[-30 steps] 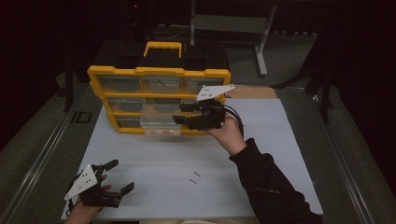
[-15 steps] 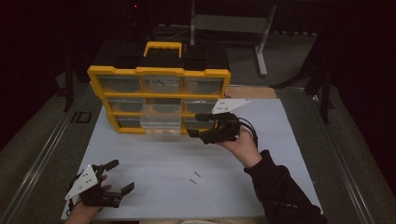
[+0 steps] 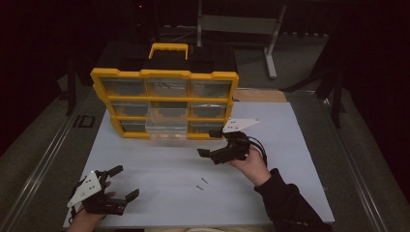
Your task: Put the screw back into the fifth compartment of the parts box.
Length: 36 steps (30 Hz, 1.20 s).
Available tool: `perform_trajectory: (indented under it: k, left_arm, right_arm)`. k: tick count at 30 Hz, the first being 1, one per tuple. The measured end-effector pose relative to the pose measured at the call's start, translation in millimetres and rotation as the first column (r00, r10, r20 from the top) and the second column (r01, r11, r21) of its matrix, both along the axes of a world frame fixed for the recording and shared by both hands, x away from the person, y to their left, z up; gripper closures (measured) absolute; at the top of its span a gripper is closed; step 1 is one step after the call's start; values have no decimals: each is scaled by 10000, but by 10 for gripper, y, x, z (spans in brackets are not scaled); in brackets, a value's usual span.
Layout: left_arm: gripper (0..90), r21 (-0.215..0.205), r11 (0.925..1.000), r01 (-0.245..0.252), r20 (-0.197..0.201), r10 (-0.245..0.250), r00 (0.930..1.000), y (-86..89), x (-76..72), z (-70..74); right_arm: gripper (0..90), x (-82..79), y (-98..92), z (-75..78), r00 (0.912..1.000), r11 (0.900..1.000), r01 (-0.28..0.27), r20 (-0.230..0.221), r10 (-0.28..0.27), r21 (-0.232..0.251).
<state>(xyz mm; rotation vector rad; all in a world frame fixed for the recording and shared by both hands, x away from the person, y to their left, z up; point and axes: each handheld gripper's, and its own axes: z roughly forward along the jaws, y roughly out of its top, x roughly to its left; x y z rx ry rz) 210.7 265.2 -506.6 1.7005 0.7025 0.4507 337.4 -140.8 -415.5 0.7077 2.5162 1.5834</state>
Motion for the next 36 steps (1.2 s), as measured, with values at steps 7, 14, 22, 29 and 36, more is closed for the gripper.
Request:
perform_trajectory:
  k: [7, 14, 22, 29, 36]
  left_arm:
    - [11, 20, 10000, -6, 7, 6, 10000, -3, -1, 1]
    - [11, 38, 10000, -19, 13, 19, 10000, -1, -1, 1]
    - [11, 42, 10000, -24, 12, 24, 10000, -3, -2, 1]
    - [11, 32, 10000, -19, 9, 19, 10000, -2, -2, 2]
    - [12, -7, 10000, -41, 0, 41, 10000, 2, -1, 2]
  right_arm:
    - [173, -72, 0, -166, 9996, 9994, 148, 226, -142, -305]
    - [235, -132, 1, -360, 9997, 9987, 252, 37, -251, -443]
    - [239, -202, 62, -592, 9993, 9942, -39, -371, -1, -1079]
    - [376, -248, 85, -743, 9981, 9912, -246, -584, 171, -1303]
    - [453, -287, 99, -847, 9954, 9823, -799, -667, 695, -1694]
